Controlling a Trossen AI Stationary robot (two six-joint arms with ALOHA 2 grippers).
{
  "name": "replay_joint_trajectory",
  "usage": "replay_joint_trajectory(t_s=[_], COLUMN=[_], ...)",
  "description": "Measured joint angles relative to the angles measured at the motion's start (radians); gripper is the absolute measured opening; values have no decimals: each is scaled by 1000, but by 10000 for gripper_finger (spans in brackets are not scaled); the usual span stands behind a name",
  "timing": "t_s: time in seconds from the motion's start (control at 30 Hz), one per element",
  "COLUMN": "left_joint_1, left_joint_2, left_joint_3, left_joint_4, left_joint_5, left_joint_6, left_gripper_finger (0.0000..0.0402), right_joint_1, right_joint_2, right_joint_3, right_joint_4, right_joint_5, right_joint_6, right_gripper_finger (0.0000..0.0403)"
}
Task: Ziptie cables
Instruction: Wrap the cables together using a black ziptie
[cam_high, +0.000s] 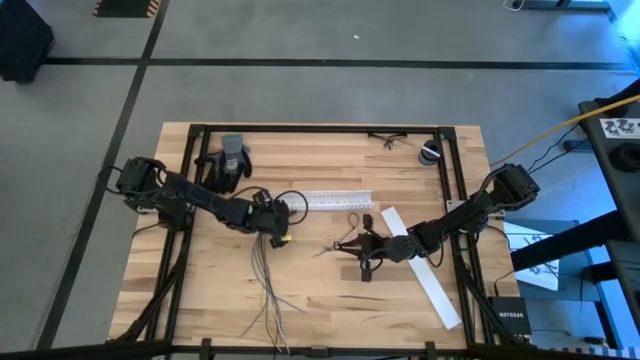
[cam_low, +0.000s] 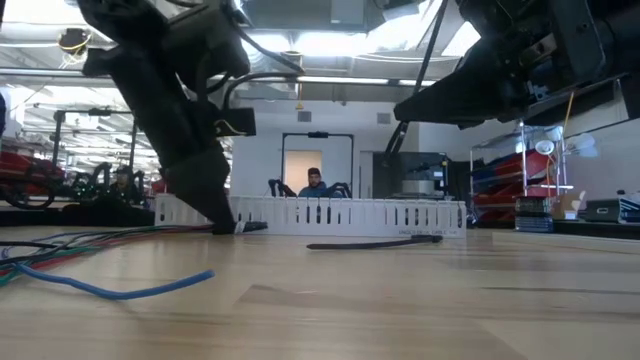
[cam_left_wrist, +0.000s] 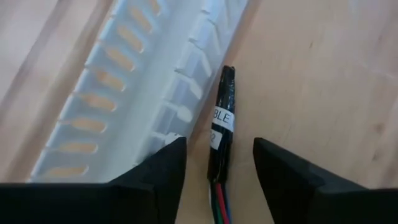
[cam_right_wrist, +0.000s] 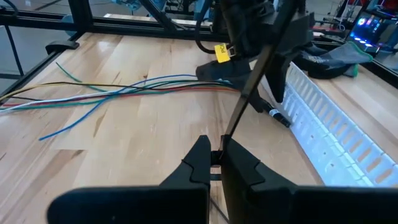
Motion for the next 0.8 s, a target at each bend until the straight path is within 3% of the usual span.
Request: replay_joint_trajectory(t_s=[0.33,0.6,0.8], left_joint_1=[50,-1,-94], left_joint_2=[52,62,69], left_joint_3=[2,11,95], left_joint_4=[35,46,67], left_joint_5=[92,94,143], left_joint_6=[154,143,158], left_gripper_finger=[147,20,20], right_joint_1=[0,0,-8], right_joint_2=[0,0,1], right_joint_3=[0,0,0], right_joint_4=[2,8,8], right_joint_5=[1,-1,-1], right_joint_6=[1,58,160], right_gripper_finger=[14,14,14])
